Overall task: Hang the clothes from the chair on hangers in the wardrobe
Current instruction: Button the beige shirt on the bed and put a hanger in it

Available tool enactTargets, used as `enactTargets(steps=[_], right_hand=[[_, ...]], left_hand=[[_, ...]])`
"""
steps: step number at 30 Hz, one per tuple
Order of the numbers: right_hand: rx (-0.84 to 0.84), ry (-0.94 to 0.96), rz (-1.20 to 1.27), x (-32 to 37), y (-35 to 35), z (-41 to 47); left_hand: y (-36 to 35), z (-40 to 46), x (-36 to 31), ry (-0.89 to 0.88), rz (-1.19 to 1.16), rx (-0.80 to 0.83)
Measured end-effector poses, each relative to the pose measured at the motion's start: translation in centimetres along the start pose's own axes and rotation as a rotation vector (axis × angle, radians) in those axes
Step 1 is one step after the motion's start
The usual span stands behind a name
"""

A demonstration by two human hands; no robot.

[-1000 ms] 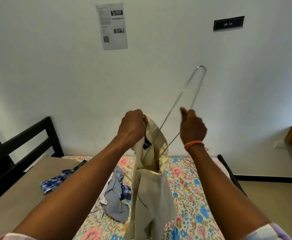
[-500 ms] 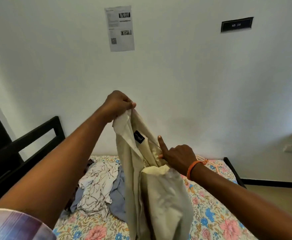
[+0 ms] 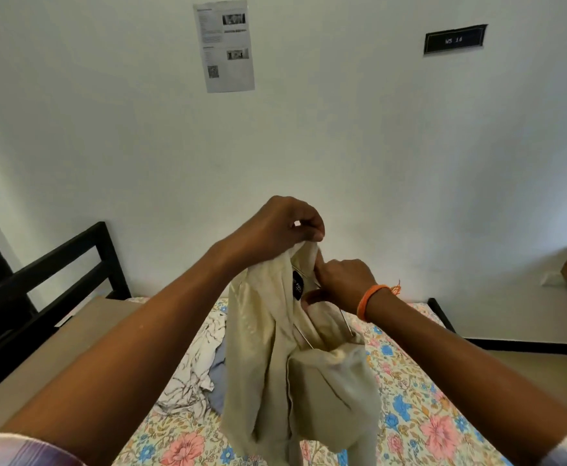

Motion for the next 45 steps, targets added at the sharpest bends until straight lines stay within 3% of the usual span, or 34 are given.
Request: enactTargets(steps=[3, 6, 9, 12, 14, 15, 17, 19, 21, 26, 31, 37, 41, 45], right_hand=[[0.102, 0.017, 0.204, -1.9, 0.2, 1.0], [0.118, 0.010, 0.242, -2.4, 0.5, 1.8], [-0.036, -0.086, 0.116, -3.5, 3.6, 1.7], [-0.165, -0.131, 0.006, -5.1, 7.3, 1.9], [-0.191, -0.153, 0.000, -5.6, 9.3, 2.3], [-0.198, -0.171, 0.001, -5.9, 10.2, 2.5], [-0.217, -0.193, 0.007, -6.1, 12.0, 2.8], [-0.230, -0.190, 0.027, -6.0, 13.2, 3.1], [-0.232, -0.176, 0.029, -5.6, 13.9, 3.2], [-0.257, -0.173, -0.051, -5.2, 13.7, 2.8], [-0.345, -0.232, -0.180, -8.3, 14.2, 1.8], [-0.374, -0.223, -0.303, -11.5, 13.3, 1.8], [-0.395, -0.117, -0.350, -10.5, 13.4, 2.7], [-0.258, 0.053, -0.425, -9.1, 13.5, 3.5]], left_hand=[[-0.6, -0.4, -1.2, -0.037, -0.068, 0.038], [-0.3, -1.1, -0.2, -0.004, -0.050, -0.047], [0.2, -3.2, 3.0, 0.103, 0.025, -0.282], [-2.5, -7.9, 6.3, 0.297, -0.241, -0.616], [-7.3, -10.9, 7.6, 0.381, -0.425, -0.728], [-10.3, -11.9, 7.9, 0.415, -0.481, -0.693], [-16.2, -12.5, 7.7, 0.474, -0.506, -0.462], [-20.1, -11.3, 6.6, 0.490, -0.360, -0.230], [-20.8, -9.1, 5.7, 0.472, -0.240, -0.249], [-18.2, -4.8, 5.2, 0.387, -0.277, -0.459], [-17.5, -6.1, 4.5, 0.194, -0.334, -0.401], [-17.8, -7.4, 4.9, 0.094, -0.286, -0.386], [-18.8, -7.4, 4.5, 0.120, -0.195, -0.317], [-19.7, -8.3, 6.3, 0.264, -0.277, -0.242]])
Point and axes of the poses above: each hand's wrist, its own z-axis towards the middle knuckle, its own y-axis out of the back of the hand, x = y × z, the point moved 6 cm from there along z, towards the middle knuckle, and after that the axes turned 9 degrees about x, right-handed, at the moved point
